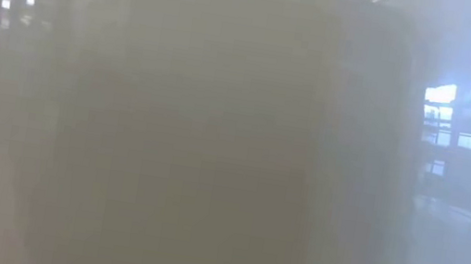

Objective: Stack baskets on shelf by color
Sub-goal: Adjust the black bins

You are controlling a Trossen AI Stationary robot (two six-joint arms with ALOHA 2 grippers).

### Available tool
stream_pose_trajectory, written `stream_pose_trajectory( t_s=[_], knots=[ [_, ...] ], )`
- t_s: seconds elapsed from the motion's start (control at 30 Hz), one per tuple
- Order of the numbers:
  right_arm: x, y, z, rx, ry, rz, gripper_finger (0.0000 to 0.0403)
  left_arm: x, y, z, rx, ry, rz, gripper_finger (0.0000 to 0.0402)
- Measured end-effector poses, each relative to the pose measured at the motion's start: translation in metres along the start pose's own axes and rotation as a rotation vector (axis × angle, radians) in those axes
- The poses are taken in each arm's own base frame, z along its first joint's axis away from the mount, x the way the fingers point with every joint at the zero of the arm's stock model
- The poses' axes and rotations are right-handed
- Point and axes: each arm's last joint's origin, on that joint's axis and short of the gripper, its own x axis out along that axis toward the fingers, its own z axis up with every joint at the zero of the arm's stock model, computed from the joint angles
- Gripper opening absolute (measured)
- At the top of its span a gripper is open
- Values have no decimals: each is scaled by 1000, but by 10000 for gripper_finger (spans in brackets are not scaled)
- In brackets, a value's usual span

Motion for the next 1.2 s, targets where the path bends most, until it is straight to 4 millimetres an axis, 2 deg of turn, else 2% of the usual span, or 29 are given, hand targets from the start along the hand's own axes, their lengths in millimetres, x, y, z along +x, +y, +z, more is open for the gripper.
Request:
stream_pose_trajectory(
  t_s=[0.07, 0.17, 0.23, 0.33, 0.43, 0.53, 0.6, 0.7, 0.87, 0.97, 1.1, 1.2],
  knots=[
    [-17, 7, -4, -6, -48, -6, 0, 12, 7, -12, -42, -20, -33, 0],
    [-32, 15, -9, -2, -97, -37, 0, 22, 20, -34, -131, -26, -17, 0],
    [-32, 20, -12, -3, -95, -52, 0, 22, 26, -48, -184, -25, 6, 0],
    [-21, 25, -14, -16, -49, -64, 0, 12, 31, -64, -240, -56, 16, 0],
    [7, 27, -16, -17, 13, -102, 0, -5, 33, -72, -261, -162, 3, 0],
    [45, 21, -18, -10, 92, -167, 0, -24, 32, -78, -289, -274, -13, 0],
    [73, 13, -19, 5, 167, -199, 0, -31, 31, -86, -322, -291, 1, 0],
    [118, -10, -19, 40, 293, -199, 0, -39, 30, -94, -331, -303, 3, 0],
    [185, -60, -19, 100, 417, -129, 0, -43, 29, -100, -326, -301, 2, 0],
    [210, -89, -21, 146, 444, -147, 0, -44, 29, -101, -326, -292, 2, 0],
    [226, -121, -28, 211, 498, -212, 0, -43, 29, -103, -326, -273, 3, 0],
    [235, -137, -33, 238, 526, -267, 0, -43, 29, -104, -323, -261, 4, 0]
  ],
)
